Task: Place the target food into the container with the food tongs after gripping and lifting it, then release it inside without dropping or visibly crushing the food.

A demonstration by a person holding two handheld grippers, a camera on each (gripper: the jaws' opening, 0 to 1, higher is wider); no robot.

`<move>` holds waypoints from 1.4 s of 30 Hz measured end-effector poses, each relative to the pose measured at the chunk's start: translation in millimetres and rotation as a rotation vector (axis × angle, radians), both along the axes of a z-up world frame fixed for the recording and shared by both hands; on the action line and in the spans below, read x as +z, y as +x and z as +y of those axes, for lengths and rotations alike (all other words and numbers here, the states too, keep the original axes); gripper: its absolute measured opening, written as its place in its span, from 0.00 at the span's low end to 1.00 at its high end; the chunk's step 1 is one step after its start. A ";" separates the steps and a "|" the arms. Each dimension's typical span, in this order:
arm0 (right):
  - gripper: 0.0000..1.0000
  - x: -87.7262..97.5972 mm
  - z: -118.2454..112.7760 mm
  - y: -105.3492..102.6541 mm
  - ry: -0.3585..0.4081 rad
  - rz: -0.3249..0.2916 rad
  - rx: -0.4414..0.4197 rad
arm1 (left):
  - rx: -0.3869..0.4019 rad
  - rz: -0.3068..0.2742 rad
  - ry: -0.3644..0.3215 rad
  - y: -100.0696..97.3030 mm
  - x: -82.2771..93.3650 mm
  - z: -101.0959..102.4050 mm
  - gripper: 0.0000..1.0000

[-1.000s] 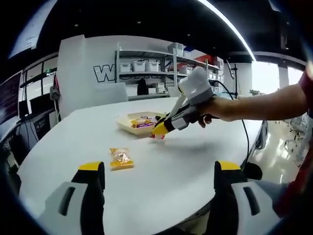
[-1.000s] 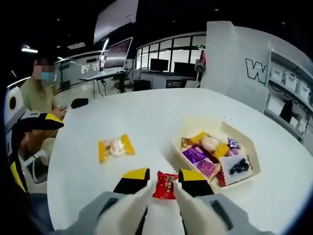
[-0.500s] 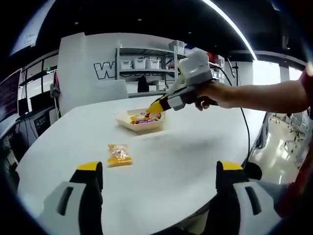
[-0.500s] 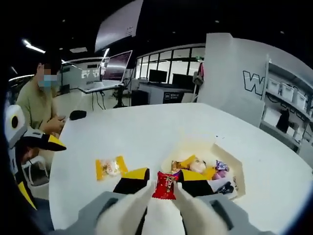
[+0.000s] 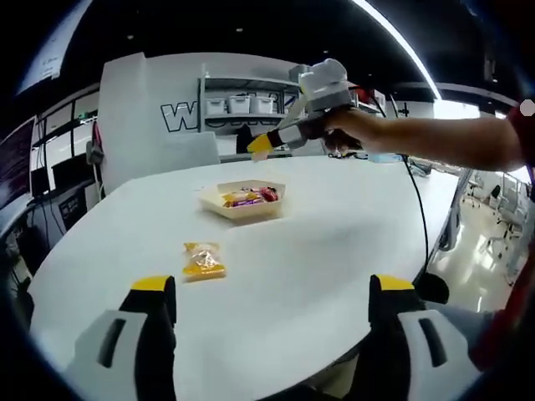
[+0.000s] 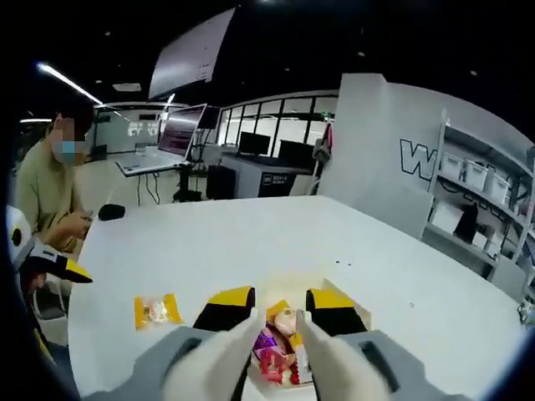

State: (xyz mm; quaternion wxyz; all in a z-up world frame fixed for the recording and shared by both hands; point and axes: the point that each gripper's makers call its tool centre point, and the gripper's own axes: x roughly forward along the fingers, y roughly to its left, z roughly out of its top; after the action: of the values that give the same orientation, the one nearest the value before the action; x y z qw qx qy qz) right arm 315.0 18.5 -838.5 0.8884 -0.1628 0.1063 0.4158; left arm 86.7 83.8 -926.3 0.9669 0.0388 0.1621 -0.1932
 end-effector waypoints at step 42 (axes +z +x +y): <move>0.22 -22.0 73.9 -58.3 -0.032 0.053 0.191 | 0.021 0.018 -0.025 -2.1 -2.8 8.0 0.99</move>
State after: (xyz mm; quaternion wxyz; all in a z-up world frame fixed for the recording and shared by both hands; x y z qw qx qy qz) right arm 256.7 92.4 -860.5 0.8389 -0.1752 0.1206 0.5009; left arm 84.6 91.8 -929.1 0.9678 0.0234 0.1687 -0.1853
